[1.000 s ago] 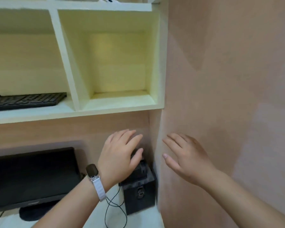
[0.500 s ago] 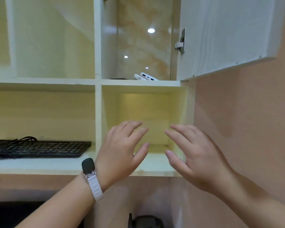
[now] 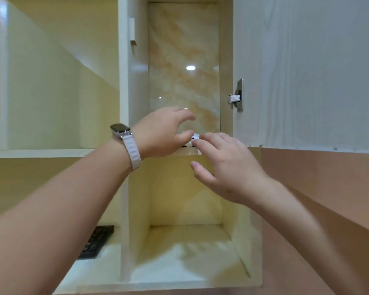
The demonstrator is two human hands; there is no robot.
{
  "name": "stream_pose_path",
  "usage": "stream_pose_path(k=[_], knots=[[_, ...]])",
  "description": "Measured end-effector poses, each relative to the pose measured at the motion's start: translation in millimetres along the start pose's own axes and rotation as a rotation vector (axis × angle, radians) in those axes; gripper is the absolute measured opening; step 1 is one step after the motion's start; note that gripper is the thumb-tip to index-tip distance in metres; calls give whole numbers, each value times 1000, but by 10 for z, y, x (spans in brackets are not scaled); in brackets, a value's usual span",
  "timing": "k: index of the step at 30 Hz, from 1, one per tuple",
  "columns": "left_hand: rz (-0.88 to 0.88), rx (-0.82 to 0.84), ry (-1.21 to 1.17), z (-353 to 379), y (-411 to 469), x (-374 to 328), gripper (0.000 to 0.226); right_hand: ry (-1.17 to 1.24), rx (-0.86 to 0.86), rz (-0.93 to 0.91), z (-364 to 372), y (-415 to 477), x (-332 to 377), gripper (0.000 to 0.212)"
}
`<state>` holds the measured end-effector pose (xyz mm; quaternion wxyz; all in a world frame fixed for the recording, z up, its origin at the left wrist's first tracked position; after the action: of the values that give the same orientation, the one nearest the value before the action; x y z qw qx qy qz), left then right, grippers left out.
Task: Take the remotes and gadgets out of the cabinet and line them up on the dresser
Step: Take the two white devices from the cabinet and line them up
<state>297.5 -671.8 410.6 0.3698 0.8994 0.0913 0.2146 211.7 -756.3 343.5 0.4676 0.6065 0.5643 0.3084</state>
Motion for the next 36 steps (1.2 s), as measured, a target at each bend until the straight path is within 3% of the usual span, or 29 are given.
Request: stream_pose_path(k=[7, 14, 25, 29, 36], knots=[[-166, 428, -4, 542, 639, 288, 44, -33, -33, -11, 217, -69, -89, 54], [-247, 582, 45, 783, 859, 417, 77, -19, -106, 6, 312, -75, -109, 54], [-276, 568, -16, 699, 899, 342, 45, -46, -71, 18, 362, -63, -128, 57], [-281, 444, -104, 638, 825, 298, 25, -54, -31, 24, 349, -76, -122, 60], [-197, 53, -91, 411, 532, 214, 15, -87, 46, 31, 339, -91, -104, 60]])
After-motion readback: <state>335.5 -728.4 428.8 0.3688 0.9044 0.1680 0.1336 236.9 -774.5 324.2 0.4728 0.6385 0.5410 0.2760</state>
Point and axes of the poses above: each hand's wrist, its own y-axis towards the middle knuckle, its own z-axis out of the palm, x = y × z, the point moved 7 cm from there along y, towards the middle knuckle, and after that the axes turned 10 degrees about z, right-handed, at the moved point
